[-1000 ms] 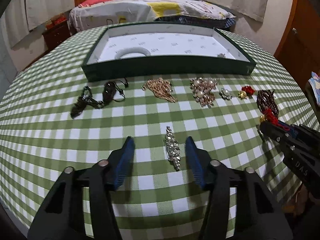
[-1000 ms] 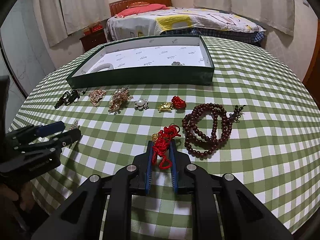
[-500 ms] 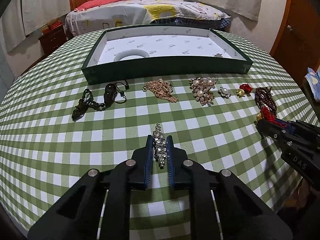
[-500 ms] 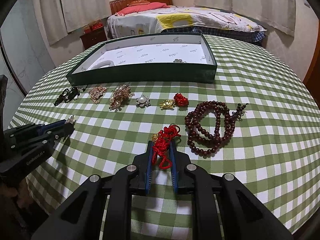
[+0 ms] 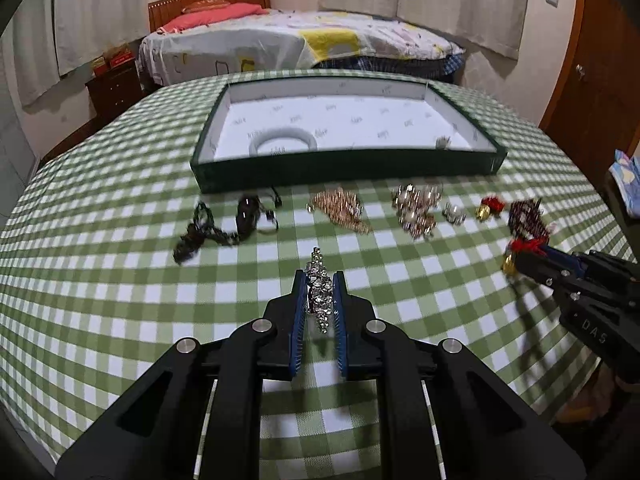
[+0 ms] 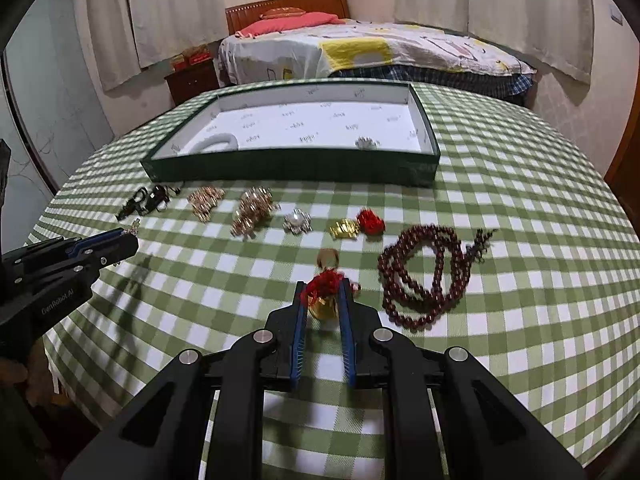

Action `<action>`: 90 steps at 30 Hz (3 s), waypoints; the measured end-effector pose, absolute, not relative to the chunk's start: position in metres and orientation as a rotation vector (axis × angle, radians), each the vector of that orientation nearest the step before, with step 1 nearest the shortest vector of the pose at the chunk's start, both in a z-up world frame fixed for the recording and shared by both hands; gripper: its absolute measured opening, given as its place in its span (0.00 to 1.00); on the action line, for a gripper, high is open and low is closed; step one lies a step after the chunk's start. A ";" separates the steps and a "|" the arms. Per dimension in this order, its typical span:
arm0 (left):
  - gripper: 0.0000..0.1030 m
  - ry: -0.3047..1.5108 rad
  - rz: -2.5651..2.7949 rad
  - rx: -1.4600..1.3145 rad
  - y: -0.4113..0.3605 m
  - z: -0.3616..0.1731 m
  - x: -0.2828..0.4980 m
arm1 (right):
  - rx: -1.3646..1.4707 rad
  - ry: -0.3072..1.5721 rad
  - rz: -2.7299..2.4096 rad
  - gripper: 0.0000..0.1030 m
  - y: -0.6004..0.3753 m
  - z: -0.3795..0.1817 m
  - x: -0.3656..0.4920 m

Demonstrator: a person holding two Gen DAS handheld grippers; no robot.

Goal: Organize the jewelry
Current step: 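Lift the brooch with the left tool into the box while the right tool carries the charm there, then open the left tool to drop the brooch while the right tool releases the charm in the box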

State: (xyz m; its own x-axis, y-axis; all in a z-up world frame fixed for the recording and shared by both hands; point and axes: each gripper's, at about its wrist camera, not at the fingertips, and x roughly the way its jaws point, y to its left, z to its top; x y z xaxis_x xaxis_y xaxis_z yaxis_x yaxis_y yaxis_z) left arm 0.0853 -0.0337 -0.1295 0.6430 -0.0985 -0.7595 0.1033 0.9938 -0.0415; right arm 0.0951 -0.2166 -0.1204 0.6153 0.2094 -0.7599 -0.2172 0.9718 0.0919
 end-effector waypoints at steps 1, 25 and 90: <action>0.13 0.859 -0.115 0.004 -0.033 -0.127 0.085 | -0.013 0.865 0.247 0.16 -0.215 -0.117 0.095; 0.13 0.854 -0.125 -0.008 -0.032 -0.127 0.089 | 0.023 0.889 0.238 0.13 -0.216 -0.122 0.100; 0.13 0.817 -0.182 -0.017 -0.078 -0.136 0.254 | -0.013 0.824 0.317 0.10 -0.180 -0.110 0.236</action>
